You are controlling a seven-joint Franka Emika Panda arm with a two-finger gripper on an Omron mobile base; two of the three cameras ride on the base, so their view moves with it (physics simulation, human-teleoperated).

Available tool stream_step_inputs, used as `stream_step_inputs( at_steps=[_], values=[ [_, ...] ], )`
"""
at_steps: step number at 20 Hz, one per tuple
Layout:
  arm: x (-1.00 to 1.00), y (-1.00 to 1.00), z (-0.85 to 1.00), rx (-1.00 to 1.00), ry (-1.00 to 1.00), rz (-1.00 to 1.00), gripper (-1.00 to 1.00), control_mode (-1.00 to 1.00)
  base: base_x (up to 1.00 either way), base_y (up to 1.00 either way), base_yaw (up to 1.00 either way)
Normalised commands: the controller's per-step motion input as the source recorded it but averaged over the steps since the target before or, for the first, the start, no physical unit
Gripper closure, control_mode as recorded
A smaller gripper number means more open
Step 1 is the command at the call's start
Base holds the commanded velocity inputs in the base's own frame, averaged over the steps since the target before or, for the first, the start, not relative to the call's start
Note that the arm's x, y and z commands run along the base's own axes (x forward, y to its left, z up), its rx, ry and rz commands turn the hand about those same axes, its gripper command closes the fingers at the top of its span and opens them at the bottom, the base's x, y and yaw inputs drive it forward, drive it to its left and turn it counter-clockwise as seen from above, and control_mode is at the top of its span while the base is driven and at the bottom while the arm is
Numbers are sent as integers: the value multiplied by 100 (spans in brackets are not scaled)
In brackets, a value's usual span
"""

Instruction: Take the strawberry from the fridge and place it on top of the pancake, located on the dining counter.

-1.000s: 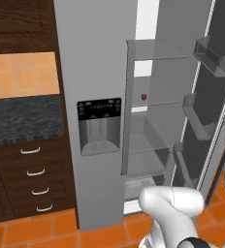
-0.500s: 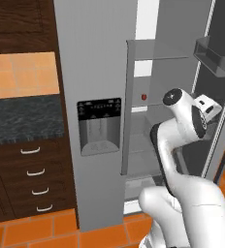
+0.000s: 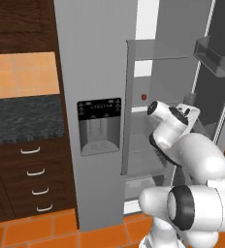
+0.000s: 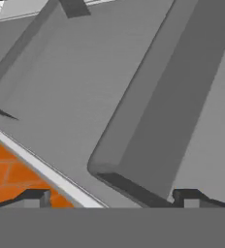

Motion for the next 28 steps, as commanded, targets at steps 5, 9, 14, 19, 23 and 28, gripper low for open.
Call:
stream_step_inputs(
  at_steps=[5,9,14,19,23,28],
  values=[
    [59,-70,-43,1,15,-4,-100,-100,0,0,0],
    [27,-63,-50,0,10,-3,-100,-100,0,0,0],
    [5,-51,-27,0,3,-3,-100,-100,0,0,0],
    [-12,-17,0,0,-5,-4,-100,-100,0,0,0],
    [-43,26,7,4,-16,0,-100,-100,0,0,0],
    [-72,67,3,49,-7,0,-100,-100,0,0,0]
  ],
)
